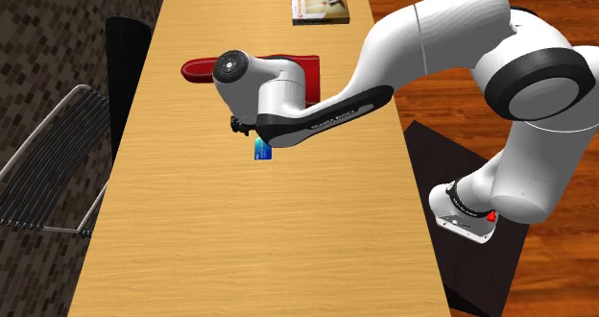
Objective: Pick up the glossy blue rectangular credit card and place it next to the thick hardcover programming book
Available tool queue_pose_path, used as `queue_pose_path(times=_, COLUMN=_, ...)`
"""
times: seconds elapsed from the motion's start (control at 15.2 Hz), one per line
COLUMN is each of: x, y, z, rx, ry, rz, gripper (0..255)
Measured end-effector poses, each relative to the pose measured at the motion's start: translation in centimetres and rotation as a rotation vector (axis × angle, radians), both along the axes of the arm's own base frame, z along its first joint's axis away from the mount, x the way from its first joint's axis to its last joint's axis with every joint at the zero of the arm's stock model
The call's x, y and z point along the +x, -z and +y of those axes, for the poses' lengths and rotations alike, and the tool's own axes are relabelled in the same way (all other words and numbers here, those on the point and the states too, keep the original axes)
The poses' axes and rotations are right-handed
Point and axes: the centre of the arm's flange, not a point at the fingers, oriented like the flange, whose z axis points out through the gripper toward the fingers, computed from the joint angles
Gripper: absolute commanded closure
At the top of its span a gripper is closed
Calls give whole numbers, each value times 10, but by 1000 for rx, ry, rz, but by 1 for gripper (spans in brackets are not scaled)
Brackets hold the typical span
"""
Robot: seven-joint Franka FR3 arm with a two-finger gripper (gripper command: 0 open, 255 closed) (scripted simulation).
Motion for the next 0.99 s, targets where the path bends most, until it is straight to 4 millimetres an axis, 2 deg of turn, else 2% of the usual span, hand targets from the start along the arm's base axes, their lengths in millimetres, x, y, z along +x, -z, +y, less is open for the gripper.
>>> queue_pose_path(times=0.2, x=-1, y=12, z=-1, rx=0, ry=0, rz=0, gripper=0)
queue_pose_path(times=0.53, x=-1, y=14, z=-1, rx=0, ry=0, rz=0, gripper=0)
queue_pose_path(times=0.59, x=-1, y=14, z=-1, rx=0, ry=0, rz=0, gripper=255)
queue_pose_path(times=0.99, x=0, y=12, z=0, rx=2, ry=-1, rz=-3, gripper=255)
